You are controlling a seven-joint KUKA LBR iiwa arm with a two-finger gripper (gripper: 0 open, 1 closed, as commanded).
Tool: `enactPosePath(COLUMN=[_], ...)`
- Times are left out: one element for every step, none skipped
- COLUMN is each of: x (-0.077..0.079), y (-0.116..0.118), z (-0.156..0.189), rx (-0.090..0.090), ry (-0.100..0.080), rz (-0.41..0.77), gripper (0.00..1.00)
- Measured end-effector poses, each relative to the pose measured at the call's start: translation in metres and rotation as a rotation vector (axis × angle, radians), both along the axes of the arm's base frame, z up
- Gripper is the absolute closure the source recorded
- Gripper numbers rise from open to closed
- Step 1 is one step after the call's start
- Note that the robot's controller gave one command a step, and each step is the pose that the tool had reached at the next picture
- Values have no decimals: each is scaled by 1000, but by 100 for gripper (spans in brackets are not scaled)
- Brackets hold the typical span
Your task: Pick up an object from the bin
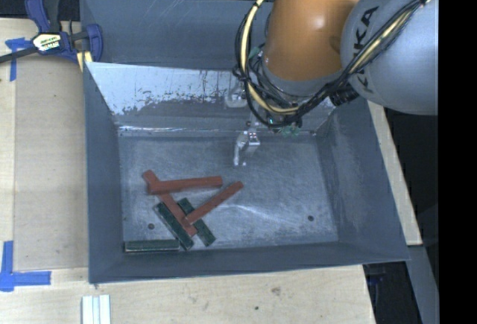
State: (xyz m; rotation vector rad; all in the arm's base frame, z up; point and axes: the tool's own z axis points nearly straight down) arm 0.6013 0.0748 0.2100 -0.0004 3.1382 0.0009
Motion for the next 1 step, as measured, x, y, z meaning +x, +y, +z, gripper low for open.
enactPosePath(x=[-9], y=[10], z=[-49], rx=[0], ry=[-6], rz=[54], gripper=[0])
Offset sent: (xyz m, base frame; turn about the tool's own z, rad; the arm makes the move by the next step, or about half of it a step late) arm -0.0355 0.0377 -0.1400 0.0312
